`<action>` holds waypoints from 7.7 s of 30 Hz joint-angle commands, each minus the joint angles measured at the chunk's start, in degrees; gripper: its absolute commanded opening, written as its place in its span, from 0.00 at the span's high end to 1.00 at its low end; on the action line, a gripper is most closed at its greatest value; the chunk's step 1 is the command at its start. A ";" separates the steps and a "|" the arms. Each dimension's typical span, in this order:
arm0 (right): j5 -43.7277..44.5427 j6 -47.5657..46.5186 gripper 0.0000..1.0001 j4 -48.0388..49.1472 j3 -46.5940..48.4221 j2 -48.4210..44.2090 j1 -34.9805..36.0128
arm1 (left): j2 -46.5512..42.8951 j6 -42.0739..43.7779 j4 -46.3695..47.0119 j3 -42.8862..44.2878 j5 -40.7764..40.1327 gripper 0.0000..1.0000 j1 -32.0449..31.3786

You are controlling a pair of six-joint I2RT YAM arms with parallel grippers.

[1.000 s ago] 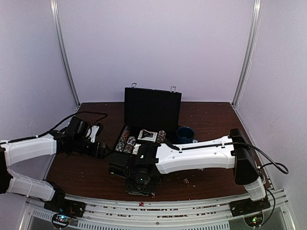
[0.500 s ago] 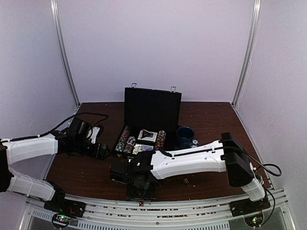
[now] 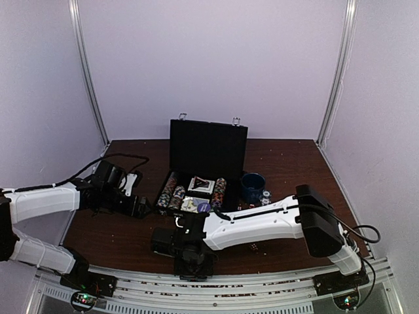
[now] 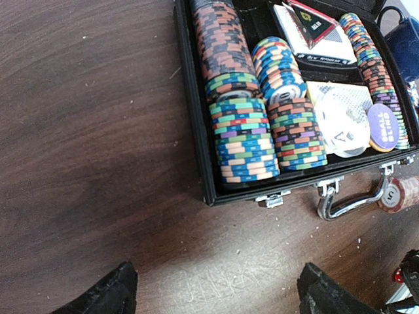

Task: Pack up texas hold em set
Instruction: Pick up the dice from the corner of the board, then place the dice in the slot, then pick up the dice from the corner of the board.

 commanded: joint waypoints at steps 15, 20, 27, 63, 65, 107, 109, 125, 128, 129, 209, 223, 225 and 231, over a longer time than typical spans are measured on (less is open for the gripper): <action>5.31 0.61 0.84 -4.16 2.28 5.12 0.11 | 1.07 0.61 3.11 -0.06 1.21 0.12 -0.22; 6.57 1.11 0.91 -3.81 2.21 5.15 -0.20 | 1.03 0.59 3.19 -0.11 1.13 0.12 -0.19; 6.69 0.88 1.00 -2.26 2.56 3.71 -0.78 | 0.81 0.59 3.12 -0.11 1.01 0.12 -0.14; 20.44 -5.84 1.00 -8.46 11.73 -8.02 -14.87 | -3.34 0.45 2.55 -0.04 -2.64 0.12 -0.21; 21.15 -7.76 1.00 -6.72 12.04 -7.75 -17.16 | -3.41 0.55 2.56 0.11 -3.05 0.12 -0.19; 9.43 -24.85 1.00 0.33 20.28 6.26 -31.29 | 6.52 3.00 -0.35 13.55 0.29 0.13 16.69; 9.43 -24.85 1.00 -0.03 19.87 6.09 -31.14 | 6.62 2.93 -0.25 13.60 0.35 0.13 16.66; 9.91 -24.42 1.00 -1.07 18.65 7.88 -30.50 | 6.19 2.87 -0.36 13.18 1.21 0.13 16.68; 10.14 -24.12 1.00 -0.59 18.72 8.41 -30.50 | 5.96 2.87 -0.38 13.01 1.24 0.13 16.66; 10.27 -24.01 1.00 -0.54 18.80 8.52 -30.49 | 5.92 2.87 -0.34 13.07 1.18 0.13 16.72; 14.35 -24.46 0.49 5.24 -12.42 -10.09 -2.56 | 1.44 2.21 1.94 7.88 7.07 0.13 16.68; 11.09 -26.55 0.60 3.75 -14.42 -9.12 -1.01 | 0.03 1.99 2.51 5.04 7.07 0.13 16.67; 10.92 -26.48 0.62 3.70 -14.33 -8.96 -0.96 | -0.03 1.86 2.55 4.95 7.08 0.13 16.67; 11.11 -26.18 0.72 3.99 -14.23 -8.62 -0.86 | 0.03 1.82 2.60 4.90 7.14 0.13 16.71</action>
